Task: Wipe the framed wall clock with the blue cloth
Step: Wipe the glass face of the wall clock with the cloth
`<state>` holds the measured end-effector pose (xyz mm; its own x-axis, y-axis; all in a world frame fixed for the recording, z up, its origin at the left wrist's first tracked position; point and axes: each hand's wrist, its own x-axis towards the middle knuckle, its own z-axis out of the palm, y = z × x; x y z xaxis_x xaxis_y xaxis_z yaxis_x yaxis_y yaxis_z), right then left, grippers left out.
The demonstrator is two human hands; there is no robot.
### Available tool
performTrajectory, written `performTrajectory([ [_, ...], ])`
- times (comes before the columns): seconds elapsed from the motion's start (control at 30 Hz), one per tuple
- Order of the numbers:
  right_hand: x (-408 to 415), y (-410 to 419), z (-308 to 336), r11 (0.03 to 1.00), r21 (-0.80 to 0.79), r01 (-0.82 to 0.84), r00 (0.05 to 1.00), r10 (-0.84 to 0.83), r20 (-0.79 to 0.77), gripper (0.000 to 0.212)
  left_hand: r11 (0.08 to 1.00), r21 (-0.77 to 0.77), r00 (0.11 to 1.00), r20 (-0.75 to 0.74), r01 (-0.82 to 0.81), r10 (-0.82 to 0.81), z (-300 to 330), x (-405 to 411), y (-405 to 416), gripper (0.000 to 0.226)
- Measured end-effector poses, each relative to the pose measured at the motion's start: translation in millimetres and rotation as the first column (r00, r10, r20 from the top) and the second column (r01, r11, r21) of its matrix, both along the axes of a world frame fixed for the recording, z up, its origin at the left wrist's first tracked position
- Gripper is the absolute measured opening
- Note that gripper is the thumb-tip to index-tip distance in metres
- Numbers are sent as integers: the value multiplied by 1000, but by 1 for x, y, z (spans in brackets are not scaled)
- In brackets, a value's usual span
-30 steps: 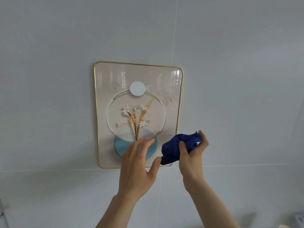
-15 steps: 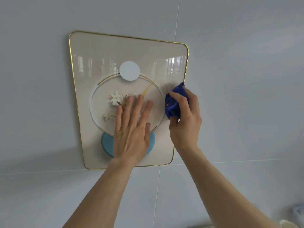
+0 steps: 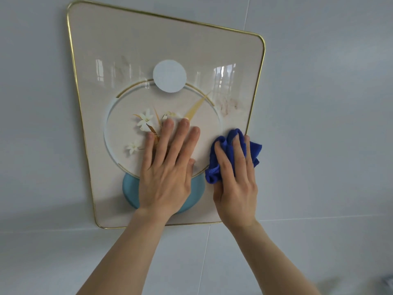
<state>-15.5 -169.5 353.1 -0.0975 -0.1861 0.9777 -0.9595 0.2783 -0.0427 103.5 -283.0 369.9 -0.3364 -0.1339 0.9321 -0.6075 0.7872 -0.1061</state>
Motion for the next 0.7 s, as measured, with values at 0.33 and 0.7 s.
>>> performTrajectory([
  [0.33, 4, 13, -44, 994, 106, -28, 999, 25, 26, 54, 999, -11, 999, -28, 35, -35, 2, 0, 1, 60],
  [0.7, 8, 34, -72, 974, 226, -5, 999, -2, 32, 61, 998, 34, 999, -3, 47, -47, 5, 4, 5, 62],
])
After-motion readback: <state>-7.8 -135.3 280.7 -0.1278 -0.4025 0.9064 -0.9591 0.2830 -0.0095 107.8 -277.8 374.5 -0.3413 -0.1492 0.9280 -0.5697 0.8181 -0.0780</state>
